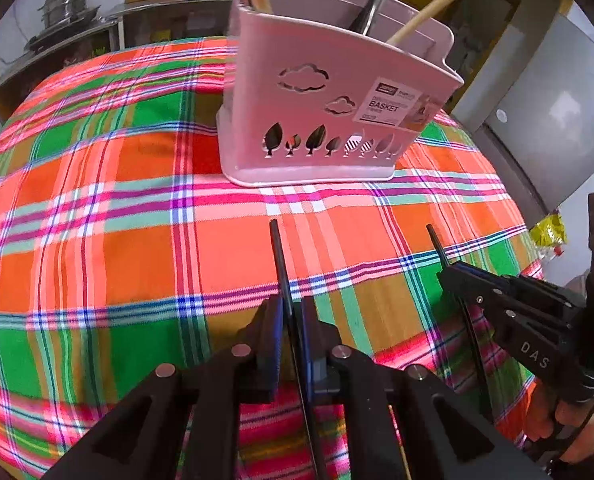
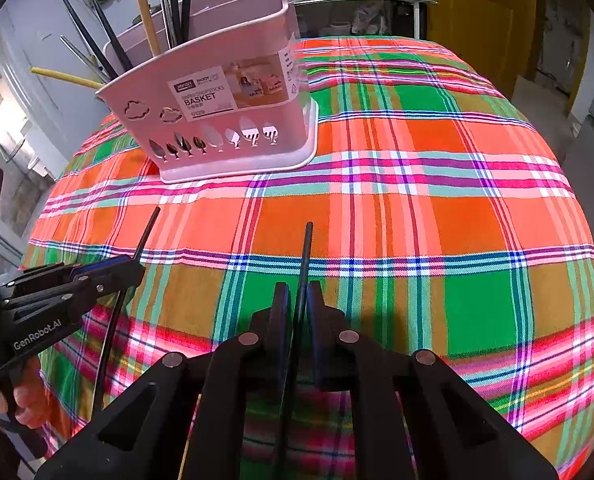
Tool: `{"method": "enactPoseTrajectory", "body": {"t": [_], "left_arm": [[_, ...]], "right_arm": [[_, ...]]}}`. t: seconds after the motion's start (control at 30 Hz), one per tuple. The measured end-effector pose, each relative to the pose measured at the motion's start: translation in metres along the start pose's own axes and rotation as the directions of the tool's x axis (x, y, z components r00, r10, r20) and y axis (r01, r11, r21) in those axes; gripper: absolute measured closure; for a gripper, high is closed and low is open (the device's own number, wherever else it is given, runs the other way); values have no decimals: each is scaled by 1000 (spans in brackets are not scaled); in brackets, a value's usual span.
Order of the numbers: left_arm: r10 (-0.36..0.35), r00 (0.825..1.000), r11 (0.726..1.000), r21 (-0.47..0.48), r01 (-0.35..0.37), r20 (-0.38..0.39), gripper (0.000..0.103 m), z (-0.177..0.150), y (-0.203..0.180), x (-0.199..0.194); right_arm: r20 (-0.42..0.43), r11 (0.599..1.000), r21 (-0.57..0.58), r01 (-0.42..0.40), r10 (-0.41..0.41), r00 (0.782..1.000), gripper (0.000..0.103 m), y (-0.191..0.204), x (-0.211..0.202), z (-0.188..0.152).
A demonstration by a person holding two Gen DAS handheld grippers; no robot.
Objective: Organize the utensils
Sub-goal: 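Lift both held black chopsticks up over the pink basket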
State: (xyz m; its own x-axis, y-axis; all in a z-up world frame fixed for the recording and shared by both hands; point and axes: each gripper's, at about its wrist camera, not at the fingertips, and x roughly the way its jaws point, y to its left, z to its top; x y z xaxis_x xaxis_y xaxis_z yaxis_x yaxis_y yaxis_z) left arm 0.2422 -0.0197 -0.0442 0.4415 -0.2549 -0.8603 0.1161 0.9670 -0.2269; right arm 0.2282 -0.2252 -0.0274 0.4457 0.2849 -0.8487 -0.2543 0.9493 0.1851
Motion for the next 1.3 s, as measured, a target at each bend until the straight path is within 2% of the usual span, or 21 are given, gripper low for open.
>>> {"method": "enactPoseTrajectory", "body": {"t": [0.17, 0.23, 0.53, 0.77, 1.0, 1.3], "left_arm": [[31, 999, 999, 25, -31, -14, 96, 6, -6, 2], [15, 1000, 1000, 12, -14, -16, 98, 7, -4, 1], [-23, 994, 999, 26, 20, 103, 98, 19, -10, -59], [-54, 976, 997, 68, 40, 210, 98, 30, -18, -122], [-74, 956, 995, 91, 50, 284, 98, 40, -29, -163], [-80, 949, 993, 104, 50, 305, 98, 43, -32, -180]], "right_arm": [[-5, 1000, -1, -9, 9, 1000, 98, 0, 1, 4], [-3, 1000, -2, -21, 21, 1000, 98, 1, -2, 6], [117, 999, -13, -53, 54, 992, 98, 9, -54, 21], [219, 996, -44, -72, 80, 972, 98, 22, -101, 35], [300, 995, -69, -74, 91, 950, 98, 34, -138, 46], [356, 992, -98, -73, 104, 929, 98, 44, -163, 44]]}}
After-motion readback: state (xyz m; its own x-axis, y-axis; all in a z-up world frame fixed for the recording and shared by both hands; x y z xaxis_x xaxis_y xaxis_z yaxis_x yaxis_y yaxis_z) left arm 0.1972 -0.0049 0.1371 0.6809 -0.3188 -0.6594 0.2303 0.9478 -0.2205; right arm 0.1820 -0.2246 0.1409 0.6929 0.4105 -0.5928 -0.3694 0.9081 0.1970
